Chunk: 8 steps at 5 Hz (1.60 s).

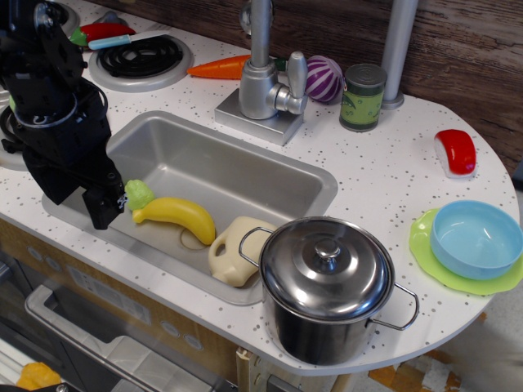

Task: Take lid off pot or pan

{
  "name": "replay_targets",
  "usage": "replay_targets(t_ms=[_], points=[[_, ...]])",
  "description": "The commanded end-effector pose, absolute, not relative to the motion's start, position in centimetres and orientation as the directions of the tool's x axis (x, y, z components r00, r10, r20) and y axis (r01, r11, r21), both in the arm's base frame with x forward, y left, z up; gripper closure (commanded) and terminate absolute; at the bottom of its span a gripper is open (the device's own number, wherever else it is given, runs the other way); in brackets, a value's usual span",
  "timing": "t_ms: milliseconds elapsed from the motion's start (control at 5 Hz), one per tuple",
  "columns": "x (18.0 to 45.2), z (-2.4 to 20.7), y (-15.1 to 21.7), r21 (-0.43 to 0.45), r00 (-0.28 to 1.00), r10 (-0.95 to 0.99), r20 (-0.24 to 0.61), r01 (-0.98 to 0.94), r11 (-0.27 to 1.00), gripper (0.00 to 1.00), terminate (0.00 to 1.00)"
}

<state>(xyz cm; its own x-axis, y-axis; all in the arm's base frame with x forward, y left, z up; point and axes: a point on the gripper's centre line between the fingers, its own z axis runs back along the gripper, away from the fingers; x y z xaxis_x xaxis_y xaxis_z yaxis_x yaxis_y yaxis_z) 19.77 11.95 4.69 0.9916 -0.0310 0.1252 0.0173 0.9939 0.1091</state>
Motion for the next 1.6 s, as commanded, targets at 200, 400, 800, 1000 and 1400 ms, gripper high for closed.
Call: replay_targets(t_ms=[200,400,800,1000,1400], points=[[21.5,8.2,10.0,0.089,0.995,-0.011,0.100,0.002,0.996,0.00,0.00],[23.2,12.0,6.2,0.111,0.995,0.023,0.097,-0.034,0.993,0.00,0.00],[23.8,14.4,-2.9,0.092,0.988,0.086,0.130,-0.099,0.991,0.00,0.00],[23.3,12.4,-5.1,0.070,0.989,0.069,0.131,-0.079,0.994,0.00,0.00],[22.5,10.1,-7.3,0.035,0.990,0.038,0.134,-0.043,0.998,0.00,0.00]])
